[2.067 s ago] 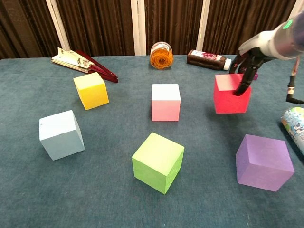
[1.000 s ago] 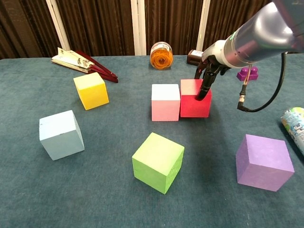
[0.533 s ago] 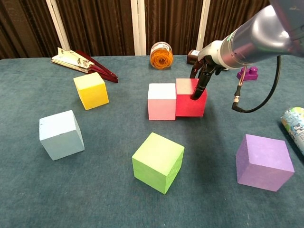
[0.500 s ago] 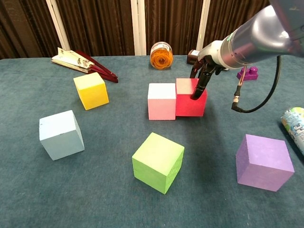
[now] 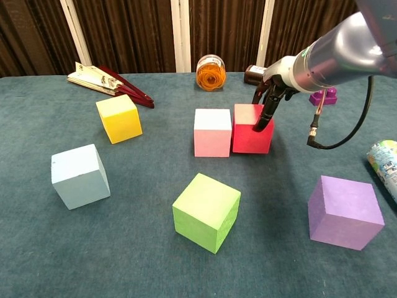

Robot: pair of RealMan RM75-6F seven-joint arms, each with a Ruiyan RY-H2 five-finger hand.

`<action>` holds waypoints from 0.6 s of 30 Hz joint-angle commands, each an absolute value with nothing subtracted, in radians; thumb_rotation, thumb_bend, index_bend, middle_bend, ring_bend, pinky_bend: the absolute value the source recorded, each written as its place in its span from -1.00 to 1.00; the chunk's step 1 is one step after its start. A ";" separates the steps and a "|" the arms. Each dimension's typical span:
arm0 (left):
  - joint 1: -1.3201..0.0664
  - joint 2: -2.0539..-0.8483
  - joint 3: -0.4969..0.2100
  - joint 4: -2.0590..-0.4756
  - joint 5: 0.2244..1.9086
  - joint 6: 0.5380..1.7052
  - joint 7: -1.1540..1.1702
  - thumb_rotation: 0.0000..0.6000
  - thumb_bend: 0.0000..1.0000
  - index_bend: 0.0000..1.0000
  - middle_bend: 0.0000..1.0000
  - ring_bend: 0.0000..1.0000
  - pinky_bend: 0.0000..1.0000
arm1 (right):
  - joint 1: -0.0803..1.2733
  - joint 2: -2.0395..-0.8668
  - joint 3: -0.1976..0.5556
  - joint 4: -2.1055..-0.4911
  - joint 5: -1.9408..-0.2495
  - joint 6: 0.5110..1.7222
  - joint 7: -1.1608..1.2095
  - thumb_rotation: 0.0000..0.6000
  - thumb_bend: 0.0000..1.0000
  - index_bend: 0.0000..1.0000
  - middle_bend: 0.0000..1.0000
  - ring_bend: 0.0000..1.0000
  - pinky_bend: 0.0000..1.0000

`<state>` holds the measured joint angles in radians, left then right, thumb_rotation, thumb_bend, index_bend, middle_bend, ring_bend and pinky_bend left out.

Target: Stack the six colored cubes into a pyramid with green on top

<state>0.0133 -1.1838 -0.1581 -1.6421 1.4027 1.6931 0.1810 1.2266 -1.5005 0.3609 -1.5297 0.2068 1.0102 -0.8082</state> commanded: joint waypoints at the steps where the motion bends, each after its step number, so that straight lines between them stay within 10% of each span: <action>1: 0.013 -1.185 -0.158 -1.643 1.403 1.694 0.184 1.00 -0.30 -0.87 -1.00 -1.00 -1.00 | 1.221 -1.499 0.363 -1.529 0.204 1.003 -0.808 1.00 -0.45 -0.10 -0.27 -0.63 -1.00; 18: 0.014 -1.188 -0.159 -1.645 1.402 1.696 0.193 1.00 -0.29 -0.87 -1.00 -1.00 -1.00 | 1.200 -1.514 0.366 -1.509 0.174 0.975 -0.797 1.00 -0.45 -0.10 -0.27 -0.63 -1.00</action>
